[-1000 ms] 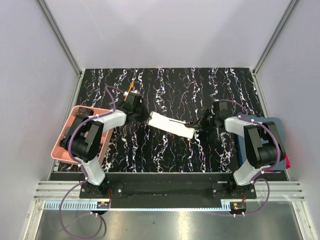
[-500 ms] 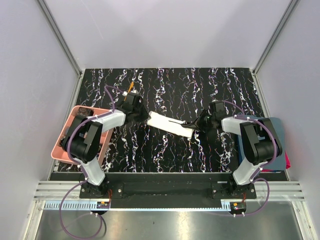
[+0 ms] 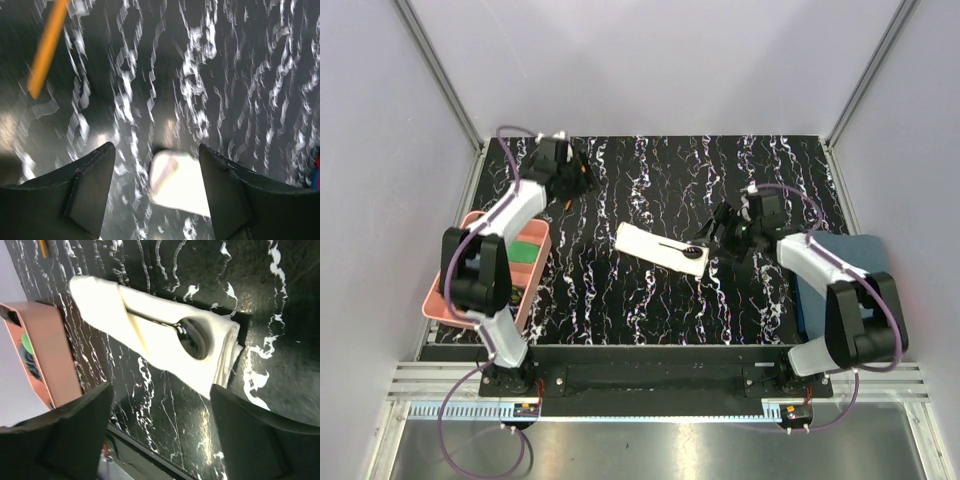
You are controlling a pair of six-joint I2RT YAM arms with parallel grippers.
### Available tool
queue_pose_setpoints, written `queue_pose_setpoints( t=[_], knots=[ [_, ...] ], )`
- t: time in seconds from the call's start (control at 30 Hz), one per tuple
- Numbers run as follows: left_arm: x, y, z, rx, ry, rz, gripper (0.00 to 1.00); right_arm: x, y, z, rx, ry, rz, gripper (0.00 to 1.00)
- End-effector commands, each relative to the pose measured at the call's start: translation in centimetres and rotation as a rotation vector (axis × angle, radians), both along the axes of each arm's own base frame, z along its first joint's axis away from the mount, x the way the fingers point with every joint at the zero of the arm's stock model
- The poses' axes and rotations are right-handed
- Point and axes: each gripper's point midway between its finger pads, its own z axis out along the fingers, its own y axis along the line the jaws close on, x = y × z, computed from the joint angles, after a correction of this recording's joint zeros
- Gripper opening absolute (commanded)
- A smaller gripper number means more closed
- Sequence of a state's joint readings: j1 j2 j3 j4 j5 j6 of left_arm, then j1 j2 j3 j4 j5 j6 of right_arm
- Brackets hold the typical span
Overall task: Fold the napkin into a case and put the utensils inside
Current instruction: Insert the spoon into the folded napkin, then pick up the knife from the corner of the board.
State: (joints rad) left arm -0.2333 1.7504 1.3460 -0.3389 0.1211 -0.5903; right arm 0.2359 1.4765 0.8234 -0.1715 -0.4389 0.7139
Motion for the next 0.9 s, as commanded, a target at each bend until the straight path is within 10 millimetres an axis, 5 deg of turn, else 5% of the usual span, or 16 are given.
queue_pose_setpoints(
  t=[0.0,0.13,0.33,0.7,0.8,0.83,0.87],
  knots=[
    [1.8,2.1,-1.4,0.145,0.070,-0.124,0.70,-1.0,-2.4,3.6,-0.168,-0.102,0.062,0.94],
    [4.7,5.2,-3.9,0.266,0.102,-0.116,0.71,-1.2,-3.1,6.6,-0.216,-0.218,0.111,1.00],
    [7.4,8.2,-5.6,0.407,0.147,-0.096,0.68,-1.9,-3.2,6.0,-0.232,-0.213,0.165,1.00],
    [7.7,9.4,-11.0,0.397,0.328,-0.038,0.64,-2.0,-2.4,6.1,-0.187,-0.226,0.202,1.00],
    [7.5,9.3,-12.0,0.398,0.351,-0.050,0.50,-2.0,-2.4,6.1,-0.189,-0.230,0.198,1.00],
    [7.5,9.2,-12.0,0.394,0.350,-0.057,0.31,-2.1,-2.5,6.0,-0.194,-0.229,0.194,1.00],
    [7.6,8.6,-12.0,0.368,0.348,-0.074,0.24,-2.0,-2.7,6.0,-0.201,-0.233,0.190,1.00]
  ],
)
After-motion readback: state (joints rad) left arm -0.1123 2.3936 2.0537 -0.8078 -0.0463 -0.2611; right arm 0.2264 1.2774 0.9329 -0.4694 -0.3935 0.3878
